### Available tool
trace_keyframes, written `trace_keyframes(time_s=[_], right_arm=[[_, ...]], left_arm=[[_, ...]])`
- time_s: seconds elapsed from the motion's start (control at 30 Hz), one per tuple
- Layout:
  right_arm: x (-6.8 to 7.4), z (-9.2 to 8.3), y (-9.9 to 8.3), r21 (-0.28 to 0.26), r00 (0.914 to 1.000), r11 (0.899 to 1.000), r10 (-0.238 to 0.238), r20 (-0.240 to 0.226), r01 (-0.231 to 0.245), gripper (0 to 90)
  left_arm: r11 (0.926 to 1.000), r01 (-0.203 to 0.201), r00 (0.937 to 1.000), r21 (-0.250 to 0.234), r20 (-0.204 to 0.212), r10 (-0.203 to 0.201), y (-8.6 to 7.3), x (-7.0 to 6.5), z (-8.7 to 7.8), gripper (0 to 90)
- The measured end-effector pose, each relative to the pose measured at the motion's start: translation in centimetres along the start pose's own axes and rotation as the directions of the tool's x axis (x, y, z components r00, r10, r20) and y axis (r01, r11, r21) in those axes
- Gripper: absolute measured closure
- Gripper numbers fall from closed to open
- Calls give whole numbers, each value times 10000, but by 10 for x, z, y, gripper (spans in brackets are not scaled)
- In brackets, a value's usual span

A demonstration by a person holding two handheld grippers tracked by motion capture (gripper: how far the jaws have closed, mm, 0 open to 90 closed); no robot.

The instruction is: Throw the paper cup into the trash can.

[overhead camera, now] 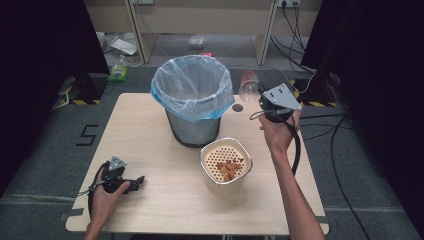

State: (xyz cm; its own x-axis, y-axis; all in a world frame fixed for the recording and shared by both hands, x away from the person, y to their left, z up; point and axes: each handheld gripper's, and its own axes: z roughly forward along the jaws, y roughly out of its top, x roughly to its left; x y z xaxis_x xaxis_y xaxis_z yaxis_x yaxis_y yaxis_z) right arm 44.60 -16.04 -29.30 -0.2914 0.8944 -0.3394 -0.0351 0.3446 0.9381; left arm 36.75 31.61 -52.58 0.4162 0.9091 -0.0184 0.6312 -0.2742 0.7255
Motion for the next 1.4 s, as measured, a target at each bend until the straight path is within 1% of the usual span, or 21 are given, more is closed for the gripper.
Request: trace_keyframes(time_s=[0.1, 0.13, 0.2, 0.3, 0.4, 0.5, 0.67, 0.8, 0.83, 0.87, 1.0, 1.07, 1.13, 1.17, 1.2, 1.23, 1.27, 1.3, 1.33, 1.4], right_arm=[[-1, 3, 11, -95, 10000, 9999, -63, 36, 63, 875], [0, 5, 20, -168, 9999, 9998, -142, 32, 142, 874], [0, 6, 23, -204, 9998, 9996, -185, 28, 186, 875], [3, 10, 36, -343, 9996, 9990, -293, 6, 293, 874], [8, 15, 45, -406, 9993, 9986, -350, -102, 345, 874], [16, 22, 53, -426, 9986, 9981, -447, -270, 436, 874], [33, 36, 63, -371, 9964, 9983, -479, -705, 453, 874], [45, 47, 67, -270, 9938, 9987, -466, -1010, 441, 874], [53, 53, 68, -200, 9918, 9986, -519, -1172, 499, 873], [53, 53, 68, -200, 9918, 9986, -519, -1172, 499, 873], [66, 63, 71, -90, 9876, 9984, -559, -1467, 552, 866], [72, 69, 71, 38, 9832, 9995, -308, -1798, 320, 844], [76, 74, 72, 287, 9768, 9995, 153, -2134, -94, 770], [78, 75, 72, 399, 9758, 9989, 325, -2161, -245, 760], [78, 75, 73, 343, 9764, 9991, 323, -2135, -255, 726], [78, 75, 73, 343, 9764, 9991, 323, -2135, -255, 726], [77, 75, 73, 377, 9752, 9988, 373, -2183, -298, 696], [75, 74, 73, 476, 9760, 9984, 402, -2142, -307, 650], [73, 72, 72, 564, 9776, 9979, 425, -2059, -315, 627], [67, 69, 71, 730, 9771, 9963, 594, -2043, -453, 582]], left_arm=[[10000, 6, 10000, 4, 6, -6, 0, 0, 0, 0], [10000, 10, 10000, 6, 0, -10, 0, 0, 0, 0], [10000, 6, 10000, 10, 2, -6, 0, 0, 0, 0], [10000, 5, 10000, 8, -1, -5, 0, 0, 0, 0], [10000, -8, 10000, -2, 2, 8, 0, 0, 0, 0], [10000, -11, 10000, 1, 0, 11, 0, 0, 0, 0], [10000, 2, 10000, -2, 4, -2, 0, 0, 0, 0], [10000, 1, 10000, -2, 6, -1, 0, 0, 0, 0], [10000, 0, 10000, 0, 7, 0, 0, 0, 0, 0], [10000, 0, 10000, -2, 6, 0, 0, 0, 0, 0], [10000, -11, 10000, 0, 11, 11, 0, 0, 0, 0], [10000, -14, 10000, -2, 11, 14, 0, 0, 0, 0], [10000, -22, 10000, 9, 26, 22, 0, 0, 0, 0], [10000, -14, 10000, 3, 32, 14, 0, 0, 0, 0], [10000, -15, 10000, 5, 34, 15, 0, 0, 0, 0], [10000, -22, 10000, 2, 32, 22, 0, 0, 0, 0], [10000, -36, 10000, 8, 32, 36, 0, 0, 0, 0], [10000, -38, 10000, 7, 33, 38, 0, 0, 0, 0], [10000, -35, 10000, 6, 35, 35, 0, 0, 0, 0], [10000, -34, 10000, 9, 36, 34, 0, 0, 0, 0]])
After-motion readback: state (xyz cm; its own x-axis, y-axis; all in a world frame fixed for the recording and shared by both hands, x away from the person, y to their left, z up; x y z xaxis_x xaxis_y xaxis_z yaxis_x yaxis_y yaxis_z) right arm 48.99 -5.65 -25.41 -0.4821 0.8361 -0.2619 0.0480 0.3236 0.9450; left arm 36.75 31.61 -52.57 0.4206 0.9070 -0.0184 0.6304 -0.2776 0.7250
